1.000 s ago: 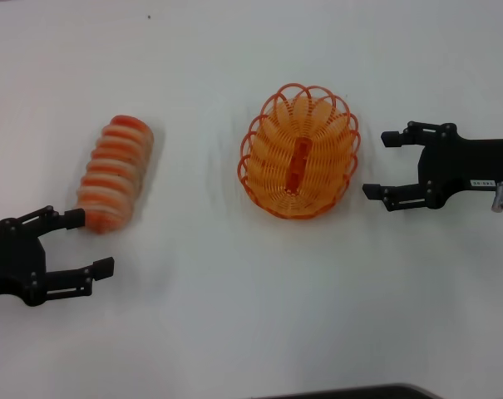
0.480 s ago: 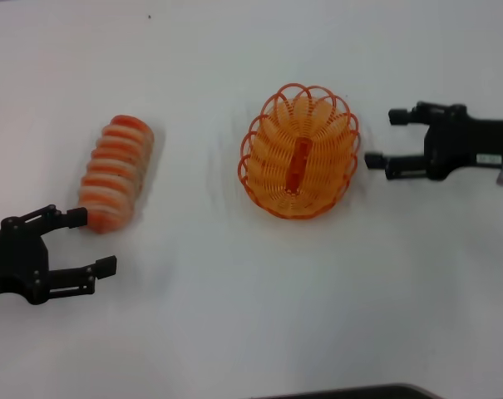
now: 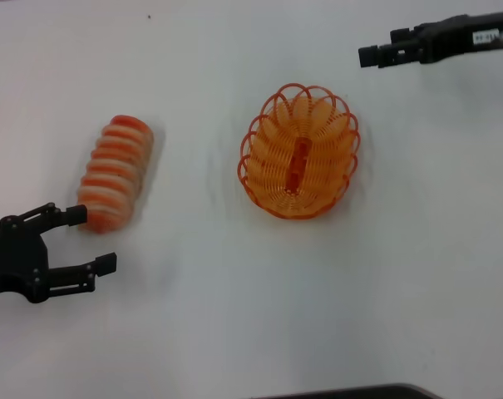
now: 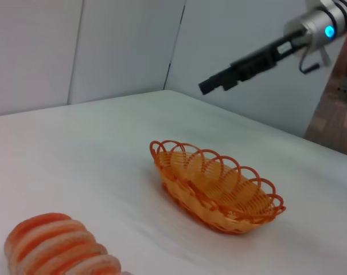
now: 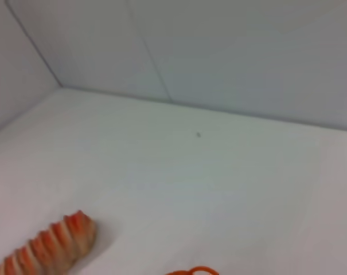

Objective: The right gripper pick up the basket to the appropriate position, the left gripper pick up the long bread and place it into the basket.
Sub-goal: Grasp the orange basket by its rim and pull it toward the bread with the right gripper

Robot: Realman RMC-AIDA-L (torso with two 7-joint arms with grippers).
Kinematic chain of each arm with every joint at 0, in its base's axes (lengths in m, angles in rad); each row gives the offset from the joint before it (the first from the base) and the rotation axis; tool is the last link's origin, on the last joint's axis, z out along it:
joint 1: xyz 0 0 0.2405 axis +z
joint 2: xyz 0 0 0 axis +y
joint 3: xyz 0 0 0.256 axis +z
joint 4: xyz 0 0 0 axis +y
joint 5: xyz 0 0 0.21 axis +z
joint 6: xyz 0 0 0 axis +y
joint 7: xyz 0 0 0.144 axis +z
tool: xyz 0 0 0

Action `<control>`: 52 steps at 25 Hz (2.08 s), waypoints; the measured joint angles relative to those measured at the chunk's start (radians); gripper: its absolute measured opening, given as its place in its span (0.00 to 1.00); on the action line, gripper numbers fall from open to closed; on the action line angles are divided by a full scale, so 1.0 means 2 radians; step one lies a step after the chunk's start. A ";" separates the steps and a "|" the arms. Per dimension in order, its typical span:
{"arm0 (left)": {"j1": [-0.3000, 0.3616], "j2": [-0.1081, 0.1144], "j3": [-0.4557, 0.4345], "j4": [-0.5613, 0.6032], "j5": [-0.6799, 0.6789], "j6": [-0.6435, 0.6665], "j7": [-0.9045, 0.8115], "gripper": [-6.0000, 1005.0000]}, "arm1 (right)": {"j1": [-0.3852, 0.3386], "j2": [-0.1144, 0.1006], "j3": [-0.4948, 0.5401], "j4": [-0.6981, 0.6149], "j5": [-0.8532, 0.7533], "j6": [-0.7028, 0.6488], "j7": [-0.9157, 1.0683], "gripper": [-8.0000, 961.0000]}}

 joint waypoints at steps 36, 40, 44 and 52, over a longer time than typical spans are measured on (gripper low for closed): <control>0.011 -0.009 0.003 -0.001 0.003 -0.012 0.002 0.93 | 0.130 0.041 -0.277 0.059 -0.218 0.174 0.070 0.95; 0.011 -0.009 0.004 -0.001 0.003 -0.012 0.002 0.93 | 0.131 0.041 -0.278 0.067 -0.218 0.179 0.074 0.95; 0.012 -0.010 0.002 -0.001 0.003 -0.012 0.003 0.93 | 0.134 0.039 -0.274 0.074 -0.211 0.185 0.091 0.88; 0.013 -0.010 0.003 0.000 0.003 -0.012 0.003 0.93 | 0.137 0.037 -0.277 0.086 -0.204 0.186 0.089 0.53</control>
